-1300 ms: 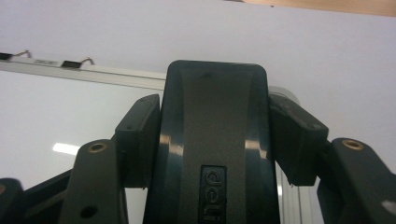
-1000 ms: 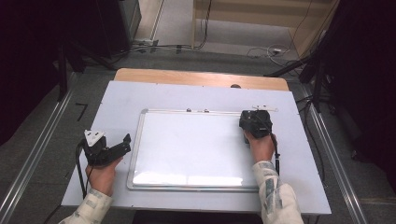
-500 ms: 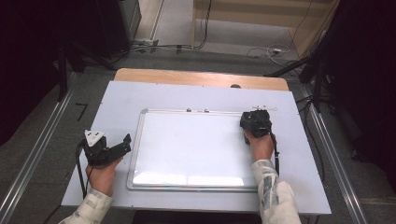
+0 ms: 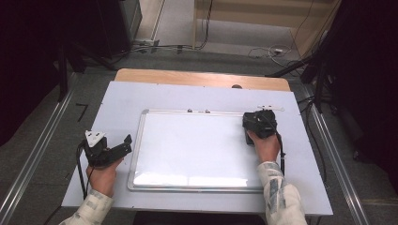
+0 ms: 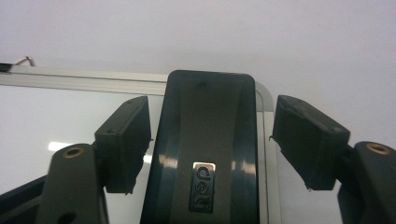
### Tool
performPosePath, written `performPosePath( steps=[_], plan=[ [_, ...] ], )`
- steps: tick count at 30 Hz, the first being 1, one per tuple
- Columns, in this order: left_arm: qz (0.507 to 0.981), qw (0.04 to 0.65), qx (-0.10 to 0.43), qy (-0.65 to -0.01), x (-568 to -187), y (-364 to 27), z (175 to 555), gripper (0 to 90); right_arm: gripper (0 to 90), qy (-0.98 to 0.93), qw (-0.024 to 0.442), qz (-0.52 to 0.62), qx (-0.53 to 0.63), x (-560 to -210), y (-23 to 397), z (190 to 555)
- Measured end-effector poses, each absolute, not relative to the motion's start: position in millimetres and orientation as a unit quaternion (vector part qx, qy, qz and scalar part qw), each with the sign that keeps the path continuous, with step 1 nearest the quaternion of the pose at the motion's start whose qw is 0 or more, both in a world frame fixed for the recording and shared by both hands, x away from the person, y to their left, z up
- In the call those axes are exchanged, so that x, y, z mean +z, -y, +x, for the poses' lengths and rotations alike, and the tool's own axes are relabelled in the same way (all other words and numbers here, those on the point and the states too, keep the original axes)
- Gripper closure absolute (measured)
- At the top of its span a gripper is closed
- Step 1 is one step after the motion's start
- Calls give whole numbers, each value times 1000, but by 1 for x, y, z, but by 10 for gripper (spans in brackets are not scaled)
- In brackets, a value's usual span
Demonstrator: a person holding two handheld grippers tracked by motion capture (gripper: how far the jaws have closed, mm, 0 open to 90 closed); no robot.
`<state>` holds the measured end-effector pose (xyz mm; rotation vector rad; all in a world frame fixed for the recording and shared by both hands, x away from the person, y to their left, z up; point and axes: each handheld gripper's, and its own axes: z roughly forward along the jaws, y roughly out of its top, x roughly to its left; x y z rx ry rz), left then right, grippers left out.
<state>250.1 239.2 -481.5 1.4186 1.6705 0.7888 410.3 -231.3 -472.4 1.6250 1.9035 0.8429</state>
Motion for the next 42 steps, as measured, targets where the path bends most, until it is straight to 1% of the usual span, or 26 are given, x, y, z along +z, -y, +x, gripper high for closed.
performPosePath(
  steps=[8,21,42],
  plan=[
    [560,395,311,-658,-482,-238,251,66,226,-710,229,569,346,-458,235,392],
    [562,392,312,-658,-483,-237,251,66,205,-723,226,528,382,-444,240,353],
    [563,391,311,-658,-483,-236,251,66,204,-720,229,521,397,-441,254,332]
  ],
)
